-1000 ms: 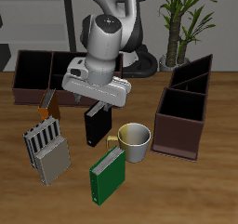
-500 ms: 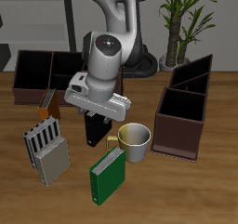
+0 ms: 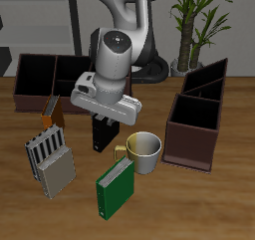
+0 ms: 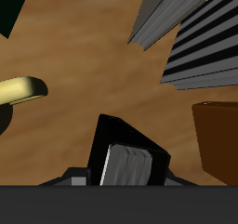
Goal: Place the black book into the left desk caddy's left compartment
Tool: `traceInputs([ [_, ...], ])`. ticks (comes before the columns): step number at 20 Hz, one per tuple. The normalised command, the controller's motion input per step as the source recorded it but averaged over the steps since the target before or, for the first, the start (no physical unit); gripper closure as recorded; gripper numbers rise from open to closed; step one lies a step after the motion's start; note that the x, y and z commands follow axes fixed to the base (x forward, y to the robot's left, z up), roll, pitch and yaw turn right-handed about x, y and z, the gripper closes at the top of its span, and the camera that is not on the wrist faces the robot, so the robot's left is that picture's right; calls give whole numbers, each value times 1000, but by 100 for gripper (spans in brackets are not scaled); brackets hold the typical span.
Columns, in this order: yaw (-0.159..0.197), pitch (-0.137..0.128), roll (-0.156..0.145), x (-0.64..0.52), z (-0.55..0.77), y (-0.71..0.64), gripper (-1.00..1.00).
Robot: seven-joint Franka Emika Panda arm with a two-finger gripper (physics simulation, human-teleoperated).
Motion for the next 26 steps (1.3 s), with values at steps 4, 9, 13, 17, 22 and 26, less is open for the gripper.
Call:
traceInputs([
  [4,-26,-23,-7,-68,377,348,100],
  [9,-29,-62,12,-100,495,382,100],
  [13,-1,-85,59,-212,651,432,100],
  [17,1,-105,22,-398,775,429,100],
  [22,0,-54,18,-363,491,234,100],
  [26,35,-66,38,-443,442,323,100],
])
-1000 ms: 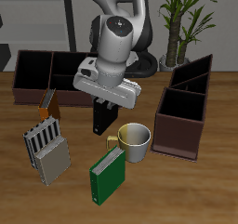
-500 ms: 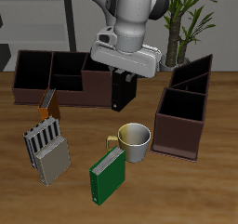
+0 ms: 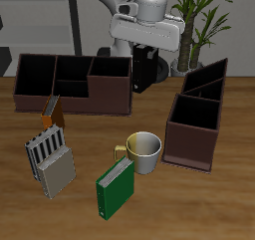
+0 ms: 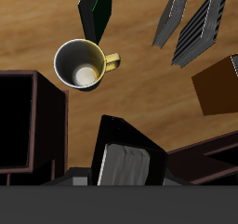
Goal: Place the black book into the left desk caddy's left compartment
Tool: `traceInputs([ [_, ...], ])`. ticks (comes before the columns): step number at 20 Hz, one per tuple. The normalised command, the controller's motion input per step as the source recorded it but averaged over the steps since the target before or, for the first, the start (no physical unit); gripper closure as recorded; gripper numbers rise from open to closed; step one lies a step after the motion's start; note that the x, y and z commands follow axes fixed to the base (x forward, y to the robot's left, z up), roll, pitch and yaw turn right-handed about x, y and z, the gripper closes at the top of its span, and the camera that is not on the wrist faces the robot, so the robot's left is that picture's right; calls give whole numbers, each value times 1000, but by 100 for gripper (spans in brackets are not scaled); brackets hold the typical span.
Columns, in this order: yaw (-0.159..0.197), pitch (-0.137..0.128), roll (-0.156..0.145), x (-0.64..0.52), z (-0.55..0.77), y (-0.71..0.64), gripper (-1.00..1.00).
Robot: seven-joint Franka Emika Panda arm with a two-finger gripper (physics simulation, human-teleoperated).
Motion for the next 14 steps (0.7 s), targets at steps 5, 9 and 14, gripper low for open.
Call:
traceInputs([
  [5,37,-48,54,-390,301,351,100],
  [9,74,2,33,-403,133,443,100],
  [14,25,-15,11,-280,96,170,100],
])
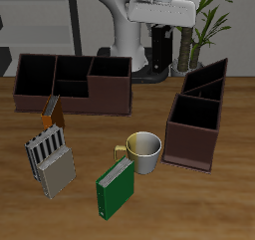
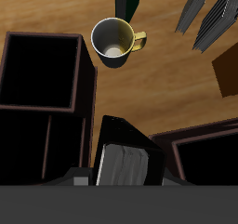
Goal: Place the black book into the left desk caddy's left compartment
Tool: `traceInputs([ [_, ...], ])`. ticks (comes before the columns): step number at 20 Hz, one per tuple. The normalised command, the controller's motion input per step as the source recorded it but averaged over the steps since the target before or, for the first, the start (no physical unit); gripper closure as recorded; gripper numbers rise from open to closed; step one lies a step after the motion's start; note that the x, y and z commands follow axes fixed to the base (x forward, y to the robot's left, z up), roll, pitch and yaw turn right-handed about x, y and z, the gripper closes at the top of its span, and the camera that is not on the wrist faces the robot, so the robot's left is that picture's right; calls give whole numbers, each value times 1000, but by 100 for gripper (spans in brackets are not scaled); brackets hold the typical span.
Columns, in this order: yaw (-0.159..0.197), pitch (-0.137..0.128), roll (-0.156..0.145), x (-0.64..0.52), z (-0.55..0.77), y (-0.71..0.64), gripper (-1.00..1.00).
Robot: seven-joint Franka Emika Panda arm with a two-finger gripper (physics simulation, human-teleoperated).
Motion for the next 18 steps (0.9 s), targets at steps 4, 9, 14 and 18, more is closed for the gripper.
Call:
traceInputs([
  [4,32,13,13,-276,-22,241,100],
  [9,30,5,40,-254,-45,261,100],
  [14,62,70,80,-284,-213,371,100],
  [18,99,63,27,-250,-239,261,100],
])
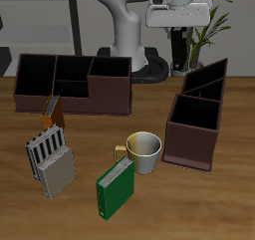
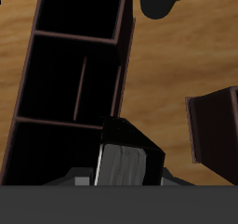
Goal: Place the black book into the left desk caddy's left compartment
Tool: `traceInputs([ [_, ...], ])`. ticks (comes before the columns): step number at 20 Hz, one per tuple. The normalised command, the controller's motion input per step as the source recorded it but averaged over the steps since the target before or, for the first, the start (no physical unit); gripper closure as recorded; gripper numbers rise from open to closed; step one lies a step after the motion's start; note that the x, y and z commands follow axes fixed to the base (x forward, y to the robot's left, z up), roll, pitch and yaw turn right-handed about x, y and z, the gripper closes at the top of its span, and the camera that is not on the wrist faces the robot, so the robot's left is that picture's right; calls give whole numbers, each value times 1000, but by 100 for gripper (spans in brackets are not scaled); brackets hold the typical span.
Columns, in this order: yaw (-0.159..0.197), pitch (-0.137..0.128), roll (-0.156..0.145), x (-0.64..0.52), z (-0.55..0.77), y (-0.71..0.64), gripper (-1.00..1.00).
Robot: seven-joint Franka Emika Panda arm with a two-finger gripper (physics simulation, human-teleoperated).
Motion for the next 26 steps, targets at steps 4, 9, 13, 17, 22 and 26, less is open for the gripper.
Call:
traceInputs([
  [4,20,5,29,-239,5,152,100],
  [9,35,-3,39,-152,0,229,100],
  [13,73,-20,65,-163,75,459,100],
  [17,10,-3,27,-51,0,215,100],
  [22,15,8,9,48,-31,104,100],
  [26,0,8,6,103,-29,23,100],
])
